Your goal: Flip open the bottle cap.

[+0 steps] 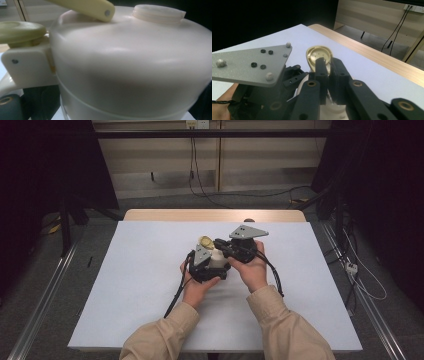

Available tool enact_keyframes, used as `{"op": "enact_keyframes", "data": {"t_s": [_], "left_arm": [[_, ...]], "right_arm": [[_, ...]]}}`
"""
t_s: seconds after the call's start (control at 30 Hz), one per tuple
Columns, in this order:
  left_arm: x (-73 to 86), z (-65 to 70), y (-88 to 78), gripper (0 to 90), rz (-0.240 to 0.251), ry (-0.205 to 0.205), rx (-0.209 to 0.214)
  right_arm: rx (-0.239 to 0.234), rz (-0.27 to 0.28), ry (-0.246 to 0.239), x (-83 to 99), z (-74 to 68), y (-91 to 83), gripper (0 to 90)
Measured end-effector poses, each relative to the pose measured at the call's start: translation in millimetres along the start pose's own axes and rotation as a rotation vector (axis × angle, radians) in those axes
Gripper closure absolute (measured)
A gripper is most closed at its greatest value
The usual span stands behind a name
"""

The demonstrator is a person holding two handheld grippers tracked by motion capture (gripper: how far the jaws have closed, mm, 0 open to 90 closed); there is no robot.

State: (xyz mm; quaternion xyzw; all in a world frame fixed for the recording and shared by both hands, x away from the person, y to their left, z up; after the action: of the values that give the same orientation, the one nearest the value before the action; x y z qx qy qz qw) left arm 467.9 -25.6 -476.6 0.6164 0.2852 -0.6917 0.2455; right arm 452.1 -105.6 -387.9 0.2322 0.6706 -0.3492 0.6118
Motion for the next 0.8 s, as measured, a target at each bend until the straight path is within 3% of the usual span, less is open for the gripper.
{"op": "enact_keyframes", "data": {"t_s": [0.3, 0.6, 0.73, 0.8], "left_arm": [[0.5, 0.5, -1.6, 4.2, -0.027, 0.013, -0.011], [3.3, -0.2, -7.1, 3.8, -0.06, 0.022, -0.004], [3.4, -0.1, -12.0, 3.8, -0.069, -0.003, -0.001], [1.9, 0.3, -16.2, 4.8, -0.064, 0.021, 0.0]], "right_arm": [[0.033, 0.001, 0.028, 5.2, 4.0, -5.1, 57.6], [0.059, 0.002, 0.061, 9.4, 8.9, -9.6, 40.1], [0.069, 0.004, 0.069, 10.6, 9.9, -12.3, 33.0], [0.069, 0.007, 0.07, 10.6, 10.1, -14.6, 31.1]]}}
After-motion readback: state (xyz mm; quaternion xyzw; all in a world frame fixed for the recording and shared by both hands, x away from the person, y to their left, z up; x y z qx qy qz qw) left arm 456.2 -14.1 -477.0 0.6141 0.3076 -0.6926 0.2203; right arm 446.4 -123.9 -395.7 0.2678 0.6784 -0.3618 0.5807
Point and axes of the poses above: each handheld gripper's, and its own axes: y roughly forward along the jaws, x roughly out of its underside, z roughly to its right, the point moved 6 cm from there along y, roughly forward along the jaws, and after that the axes turned 12 degrees about z, right-handed, at the moved point
